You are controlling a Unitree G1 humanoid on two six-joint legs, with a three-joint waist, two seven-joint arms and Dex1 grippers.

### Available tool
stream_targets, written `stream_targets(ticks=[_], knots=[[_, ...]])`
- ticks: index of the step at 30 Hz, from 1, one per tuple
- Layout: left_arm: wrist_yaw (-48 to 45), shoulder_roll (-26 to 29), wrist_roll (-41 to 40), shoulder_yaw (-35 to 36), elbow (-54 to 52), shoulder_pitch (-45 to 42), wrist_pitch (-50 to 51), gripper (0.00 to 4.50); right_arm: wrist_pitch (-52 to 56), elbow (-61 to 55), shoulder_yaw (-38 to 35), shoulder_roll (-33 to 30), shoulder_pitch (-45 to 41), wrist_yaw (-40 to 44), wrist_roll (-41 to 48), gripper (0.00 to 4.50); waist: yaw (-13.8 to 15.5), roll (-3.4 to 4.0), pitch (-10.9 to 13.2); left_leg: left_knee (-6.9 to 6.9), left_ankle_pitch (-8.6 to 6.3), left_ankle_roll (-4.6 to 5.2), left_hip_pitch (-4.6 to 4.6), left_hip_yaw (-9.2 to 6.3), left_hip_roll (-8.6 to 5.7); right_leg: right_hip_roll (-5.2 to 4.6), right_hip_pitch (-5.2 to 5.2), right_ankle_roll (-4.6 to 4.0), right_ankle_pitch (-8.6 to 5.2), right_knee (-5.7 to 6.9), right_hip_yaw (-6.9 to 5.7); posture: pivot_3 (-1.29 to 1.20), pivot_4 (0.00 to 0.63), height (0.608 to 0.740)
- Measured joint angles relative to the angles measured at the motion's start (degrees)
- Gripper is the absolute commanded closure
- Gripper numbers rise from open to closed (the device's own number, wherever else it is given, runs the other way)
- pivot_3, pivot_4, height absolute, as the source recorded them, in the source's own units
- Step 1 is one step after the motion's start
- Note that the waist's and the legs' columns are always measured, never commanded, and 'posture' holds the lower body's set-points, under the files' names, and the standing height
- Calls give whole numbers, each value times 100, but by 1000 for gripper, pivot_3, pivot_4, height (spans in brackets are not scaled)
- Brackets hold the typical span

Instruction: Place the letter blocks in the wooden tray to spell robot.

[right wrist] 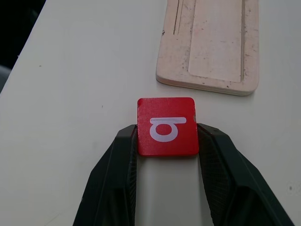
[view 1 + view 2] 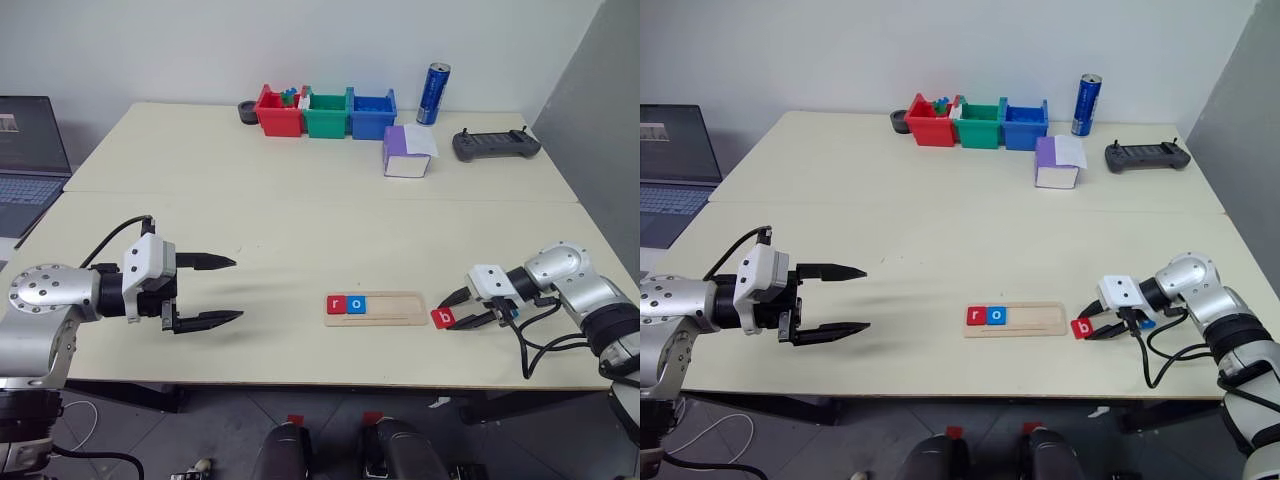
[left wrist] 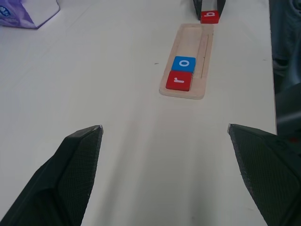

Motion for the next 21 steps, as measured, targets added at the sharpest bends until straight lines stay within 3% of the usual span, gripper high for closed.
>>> stream_targets(ticks=[5,10,15,21], knots=[[-2,-7,13,-23,8,-115,-12,0,871,-703,-206,-299,276,13,168,3043,8,5,3,-2,3,-5,-9,0,-1,-1,-7,-2,-1,-3,0,0,150,740],[-14,-28,16,-107,15,-142,-24,0,3061,-3249,-1059,-871,531,-353,654,3043,-19,22,12,-7,3,-8,-19,0,7,5,-27,-2,-1,0,1,0,150,740],[-18,-136,11,-166,-75,-54,-87,0,4677,-4658,-1063,177,675,-1852,289,3043,0,20,8,-11,6,-12,-25,-2,17,13,-37,-1,-1,7,-6,0,150,740],[2,-242,9,-235,-148,47,-118,0,6032,-5473,-735,771,946,-2915,-182,3043,39,19,8,-3,6,-12,-45,-2,-2,-3,-45,-2,-1,1,-3,0,150,740]])
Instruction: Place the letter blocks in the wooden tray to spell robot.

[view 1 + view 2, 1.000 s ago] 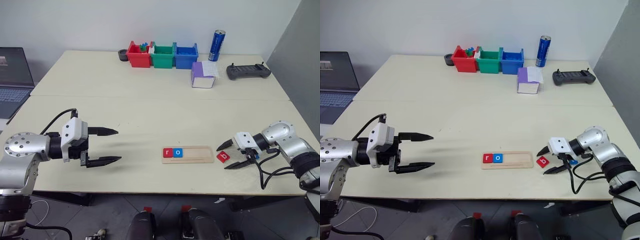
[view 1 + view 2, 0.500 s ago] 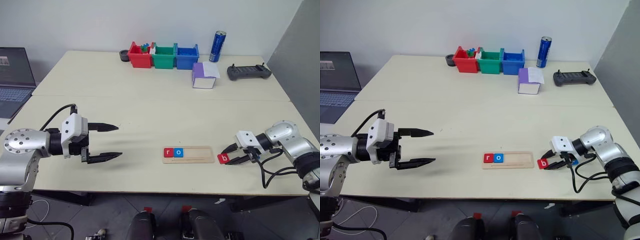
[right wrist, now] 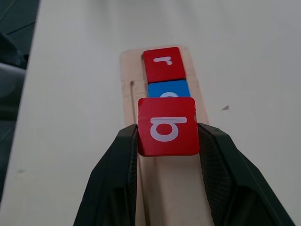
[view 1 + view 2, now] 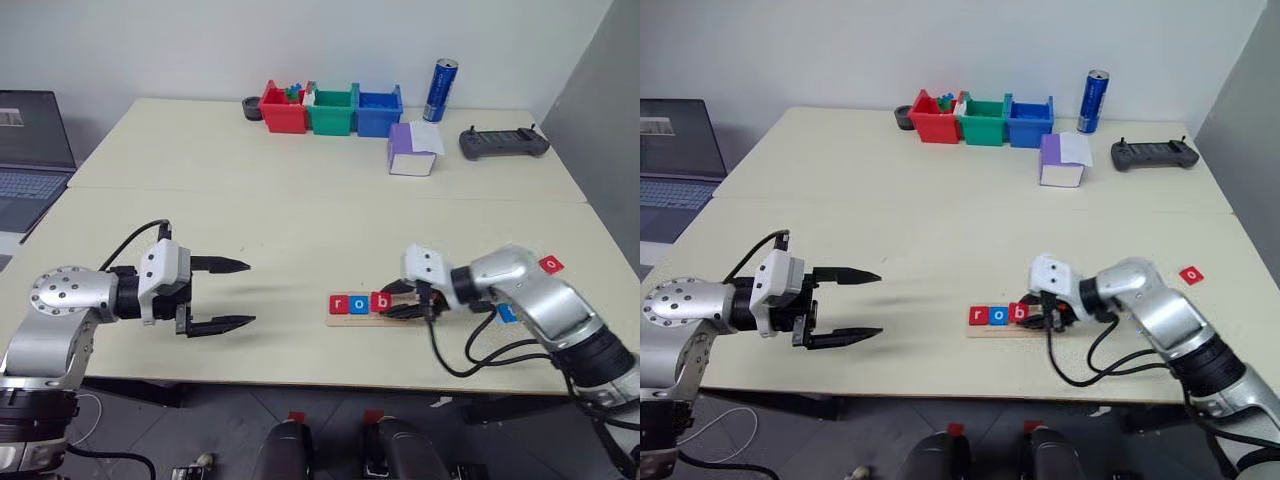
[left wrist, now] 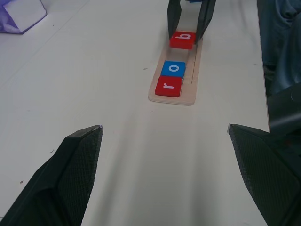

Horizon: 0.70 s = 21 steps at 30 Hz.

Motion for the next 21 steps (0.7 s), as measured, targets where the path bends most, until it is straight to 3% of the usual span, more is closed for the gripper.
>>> stream_targets(ticks=[12,21], knots=[[0,-85,3,-94,1,-4,-13,0,76,-156,167,29,168,-123,-460,3043,-20,-3,-2,-3,-1,3,3,-2,1,3,0,0,0,0,-2,0,150,740],[-8,-87,-19,-94,0,12,-12,0,-318,358,187,85,100,167,-674,3043,-38,-4,-2,-3,-1,3,4,-2,2,6,1,1,0,1,-2,0,150,740]])
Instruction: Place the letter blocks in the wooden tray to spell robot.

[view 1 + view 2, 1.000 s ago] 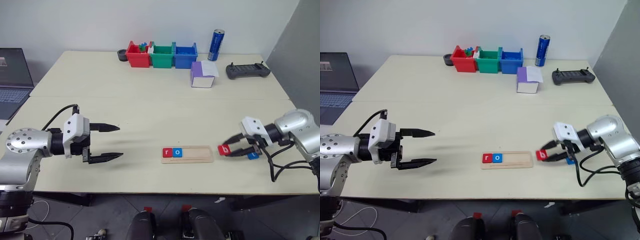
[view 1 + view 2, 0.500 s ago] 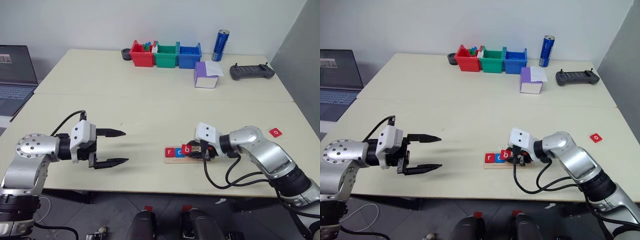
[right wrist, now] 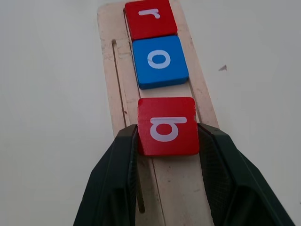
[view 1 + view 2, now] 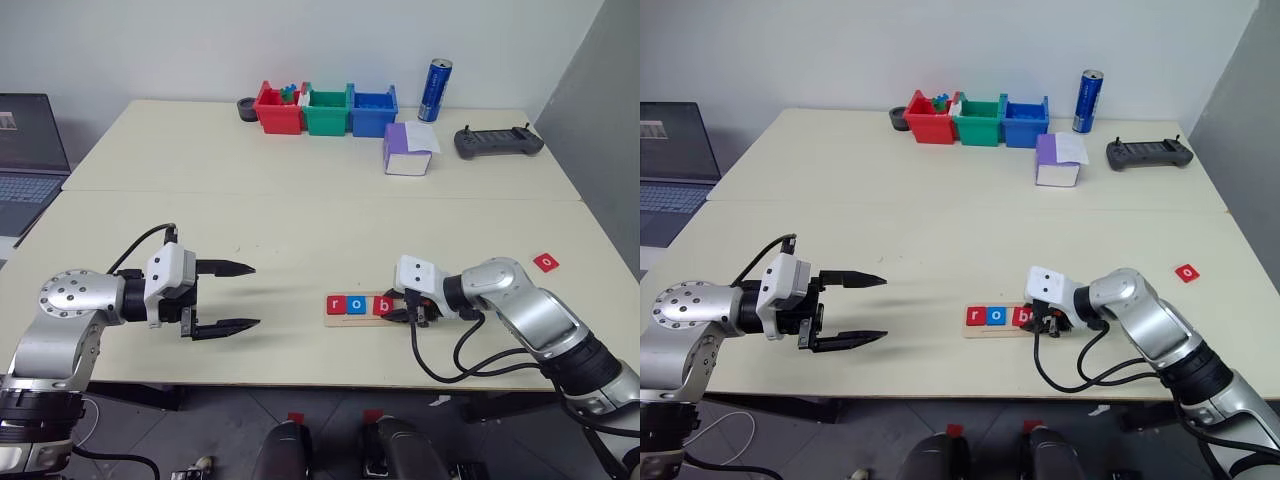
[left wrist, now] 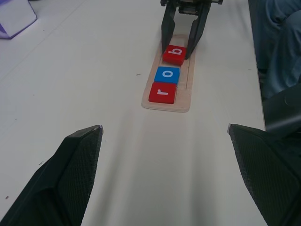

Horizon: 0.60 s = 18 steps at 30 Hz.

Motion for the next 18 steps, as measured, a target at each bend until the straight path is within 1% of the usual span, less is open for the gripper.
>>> stream_targets(ticks=[6,18], knots=[[6,0,0,0,-5,16,0,0,-217,338,45,148,-195,205,-111,3043,-3,0,0,0,0,0,1,0,0,0,1,0,0,1,0,0,150,740],[125,1,-2,12,-80,135,3,0,-410,460,53,264,-250,373,-297,3043,-6,0,0,0,0,0,3,0,1,0,2,0,0,1,0,0,150,740]])
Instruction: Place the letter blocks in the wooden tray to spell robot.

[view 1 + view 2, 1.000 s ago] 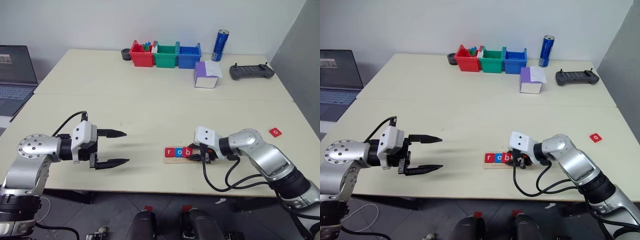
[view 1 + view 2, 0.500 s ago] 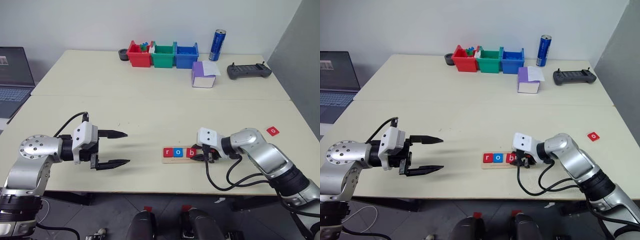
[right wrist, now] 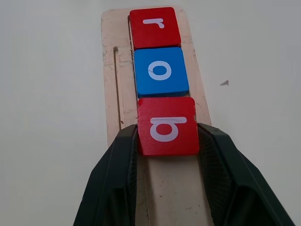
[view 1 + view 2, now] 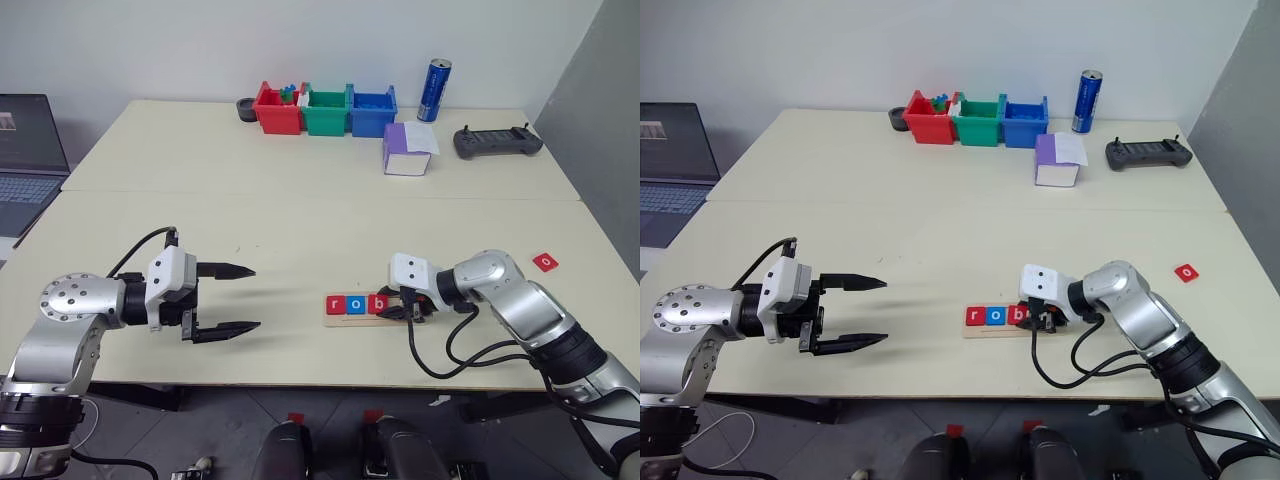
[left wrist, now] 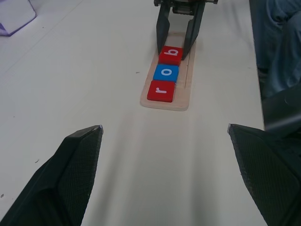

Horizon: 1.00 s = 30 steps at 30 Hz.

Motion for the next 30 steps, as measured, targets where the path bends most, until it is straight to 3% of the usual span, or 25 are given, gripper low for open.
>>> stream_targets(ticks=[15,23,27,30], knots=[[54,1,-7,5,-10,38,-3,0,-153,107,29,148,-82,205,-185,3043,-4,-1,-1,0,0,0,1,0,1,1,1,0,0,1,0,0,150,740],[59,1,-6,5,-10,38,-16,0,-167,70,-12,129,-83,410,-98,322,-3,-1,-1,0,0,0,0,0,1,1,0,0,0,0,0,0,150,740],[52,2,-5,5,-3,35,-26,0,87,-389,-312,-118,-86,619,250,322,3,-1,-1,0,0,0,-1,0,0,0,0,0,0,0,0,0,150,740],[28,15,-5,8,8,17,-32,0,537,-830,-933,-435,-66,642,662,322,11,-1,-1,0,0,0,-1,-1,-1,-1,1,0,0,-2,0,0,150,740]])
